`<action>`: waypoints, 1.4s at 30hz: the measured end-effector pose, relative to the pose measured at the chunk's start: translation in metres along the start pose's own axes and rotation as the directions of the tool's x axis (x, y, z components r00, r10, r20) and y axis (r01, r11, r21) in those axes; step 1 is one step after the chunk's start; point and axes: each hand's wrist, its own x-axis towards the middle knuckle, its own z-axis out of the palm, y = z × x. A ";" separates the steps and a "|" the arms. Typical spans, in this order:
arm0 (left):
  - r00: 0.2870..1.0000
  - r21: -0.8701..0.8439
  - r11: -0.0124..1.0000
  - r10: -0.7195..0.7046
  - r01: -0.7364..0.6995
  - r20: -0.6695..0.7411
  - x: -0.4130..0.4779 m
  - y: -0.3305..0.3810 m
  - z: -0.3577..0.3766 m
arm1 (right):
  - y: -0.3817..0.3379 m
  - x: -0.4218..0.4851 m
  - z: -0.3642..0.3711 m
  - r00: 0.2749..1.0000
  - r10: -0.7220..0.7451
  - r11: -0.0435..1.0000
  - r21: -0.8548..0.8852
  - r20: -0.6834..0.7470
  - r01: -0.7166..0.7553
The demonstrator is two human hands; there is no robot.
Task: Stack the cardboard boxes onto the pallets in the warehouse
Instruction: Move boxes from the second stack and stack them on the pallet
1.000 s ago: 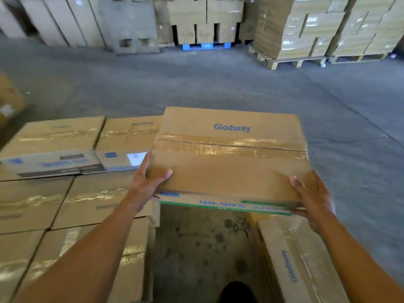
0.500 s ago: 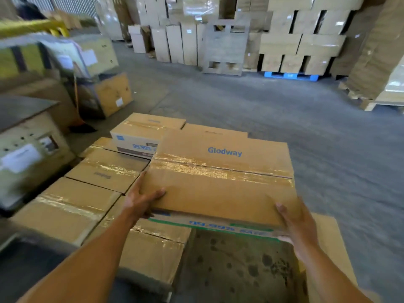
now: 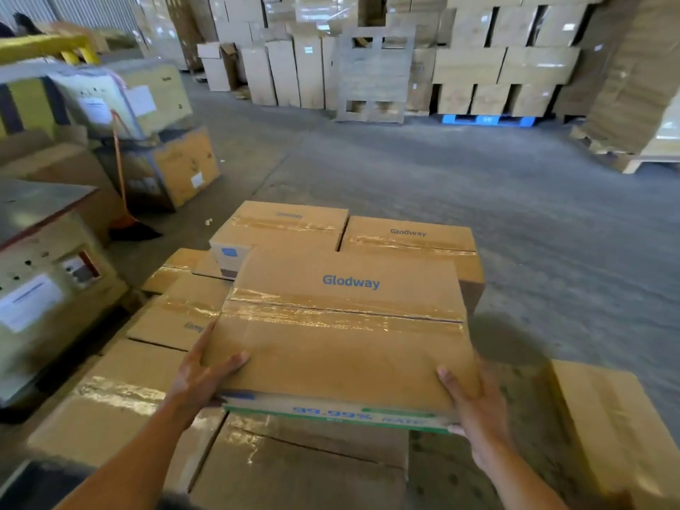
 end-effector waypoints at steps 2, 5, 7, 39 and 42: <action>1.000 0.043 0.999 -0.023 0.023 -0.007 0.049 -0.013 -0.047 | 0.020 -0.008 0.063 0.998 0.039 0.999 -0.018 -0.058 -0.040; 0.996 0.111 0.990 -0.083 0.085 -0.016 0.110 -0.029 -0.118 | 0.042 -0.019 0.149 0.988 0.103 0.990 -0.086 -0.119 -0.114; 0.991 0.129 0.982 -0.135 0.136 -0.017 0.149 -0.033 -0.156 | 0.045 -0.023 0.197 0.985 0.119 0.980 -0.145 -0.123 -0.137; 0.971 0.155 0.981 -0.148 0.120 0.187 0.409 -0.092 -0.214 | 0.093 0.103 0.411 0.942 0.232 0.894 -0.328 -0.242 -0.305; 0.982 0.302 0.951 -0.111 0.060 0.154 0.407 -0.079 -0.218 | 0.087 0.107 0.406 0.965 0.183 0.815 -0.520 -0.186 -0.255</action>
